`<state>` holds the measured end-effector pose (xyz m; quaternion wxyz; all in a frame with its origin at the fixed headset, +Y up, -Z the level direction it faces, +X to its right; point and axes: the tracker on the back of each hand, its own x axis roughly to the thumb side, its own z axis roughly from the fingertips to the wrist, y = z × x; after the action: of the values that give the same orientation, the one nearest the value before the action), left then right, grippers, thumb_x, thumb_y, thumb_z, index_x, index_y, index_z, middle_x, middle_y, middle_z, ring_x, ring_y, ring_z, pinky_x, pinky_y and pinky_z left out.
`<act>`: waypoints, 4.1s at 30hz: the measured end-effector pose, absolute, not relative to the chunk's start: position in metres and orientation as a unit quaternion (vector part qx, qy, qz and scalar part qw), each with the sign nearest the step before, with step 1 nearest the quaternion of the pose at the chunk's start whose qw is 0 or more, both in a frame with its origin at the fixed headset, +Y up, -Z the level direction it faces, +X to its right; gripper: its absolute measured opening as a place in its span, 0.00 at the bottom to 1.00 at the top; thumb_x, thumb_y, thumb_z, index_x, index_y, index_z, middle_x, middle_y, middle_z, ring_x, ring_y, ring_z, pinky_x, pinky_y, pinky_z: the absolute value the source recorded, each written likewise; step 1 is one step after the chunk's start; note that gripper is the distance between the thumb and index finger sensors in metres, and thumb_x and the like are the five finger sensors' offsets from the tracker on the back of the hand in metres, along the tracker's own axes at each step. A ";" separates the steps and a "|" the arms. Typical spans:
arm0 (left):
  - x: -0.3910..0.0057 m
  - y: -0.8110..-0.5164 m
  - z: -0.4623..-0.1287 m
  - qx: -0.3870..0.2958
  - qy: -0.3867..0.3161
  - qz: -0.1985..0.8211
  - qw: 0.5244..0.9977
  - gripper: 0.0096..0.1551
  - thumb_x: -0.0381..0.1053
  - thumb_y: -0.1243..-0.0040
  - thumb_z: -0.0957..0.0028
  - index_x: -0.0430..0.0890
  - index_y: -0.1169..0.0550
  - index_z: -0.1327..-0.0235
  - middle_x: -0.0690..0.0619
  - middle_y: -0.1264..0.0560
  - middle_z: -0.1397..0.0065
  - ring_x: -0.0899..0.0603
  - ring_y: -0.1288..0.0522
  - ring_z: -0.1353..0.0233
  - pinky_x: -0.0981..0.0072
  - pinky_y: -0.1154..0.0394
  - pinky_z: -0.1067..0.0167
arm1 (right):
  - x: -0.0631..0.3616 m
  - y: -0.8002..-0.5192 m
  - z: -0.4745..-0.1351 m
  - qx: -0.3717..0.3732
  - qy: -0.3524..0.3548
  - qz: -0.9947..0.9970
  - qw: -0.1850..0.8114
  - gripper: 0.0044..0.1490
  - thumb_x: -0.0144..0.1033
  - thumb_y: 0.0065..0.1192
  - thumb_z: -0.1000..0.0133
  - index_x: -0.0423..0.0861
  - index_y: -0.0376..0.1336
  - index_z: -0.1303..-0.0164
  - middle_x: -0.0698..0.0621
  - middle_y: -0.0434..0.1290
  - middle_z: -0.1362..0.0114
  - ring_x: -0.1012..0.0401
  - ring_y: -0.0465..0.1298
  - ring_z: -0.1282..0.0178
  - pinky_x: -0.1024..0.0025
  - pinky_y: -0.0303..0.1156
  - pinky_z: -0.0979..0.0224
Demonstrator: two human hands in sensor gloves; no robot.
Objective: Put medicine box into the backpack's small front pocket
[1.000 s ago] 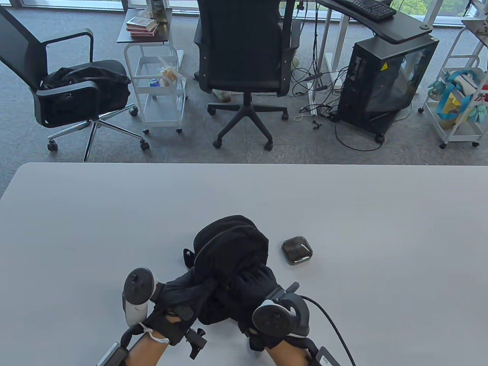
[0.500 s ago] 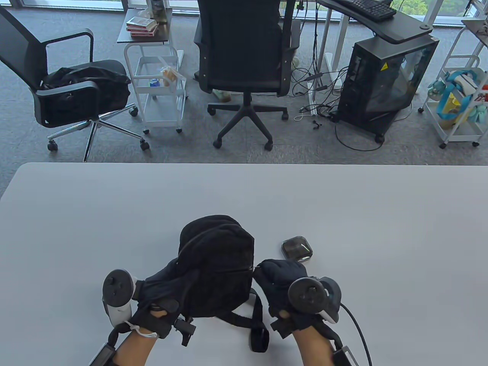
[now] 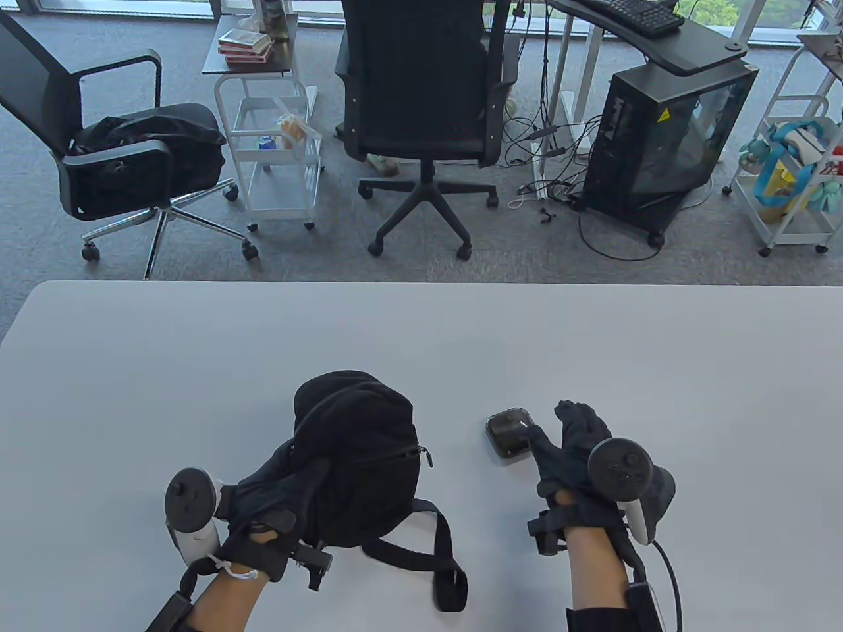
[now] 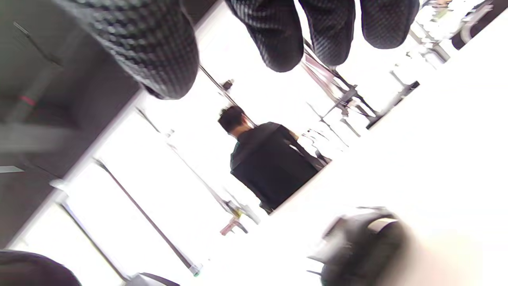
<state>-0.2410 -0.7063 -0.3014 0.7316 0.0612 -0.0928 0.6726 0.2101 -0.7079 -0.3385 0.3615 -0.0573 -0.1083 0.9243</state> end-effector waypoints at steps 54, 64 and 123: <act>-0.216 -0.696 -0.293 0.053 -0.141 0.660 0.736 0.29 0.56 0.31 0.46 0.44 0.19 0.35 0.43 0.15 0.41 0.29 0.22 0.36 0.24 0.37 0.39 | 0.082 -0.652 -0.276 0.087 -0.228 0.777 0.580 0.55 0.69 0.77 0.51 0.38 0.62 0.30 0.29 0.67 0.31 0.40 0.84 0.42 0.48 0.83 0.47; -0.206 -0.689 -0.281 0.079 -0.161 0.659 0.730 0.28 0.56 0.31 0.46 0.44 0.19 0.36 0.43 0.14 0.41 0.29 0.22 0.36 0.24 0.37 0.39 | 0.059 -0.657 -0.275 0.109 -0.252 0.871 0.408 0.56 0.68 0.78 0.51 0.34 0.62 0.33 0.28 0.67 0.33 0.39 0.84 0.46 0.45 0.82 0.50; -0.232 -0.695 -0.299 0.033 -0.128 0.628 0.767 0.29 0.64 0.34 0.45 0.39 0.13 0.55 0.33 0.26 0.27 0.21 0.38 0.26 0.20 0.52 0.38 | 0.086 -0.696 -0.296 0.129 -0.116 0.726 0.665 0.31 0.46 0.64 0.41 0.34 0.68 0.40 0.45 0.83 0.43 0.46 0.83 0.40 0.41 0.72 0.37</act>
<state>-0.2316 -0.6953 -0.2989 0.7668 0.0331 -0.1281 0.6281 0.0856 -0.6955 -0.2963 0.6653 0.1294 -0.1161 0.7261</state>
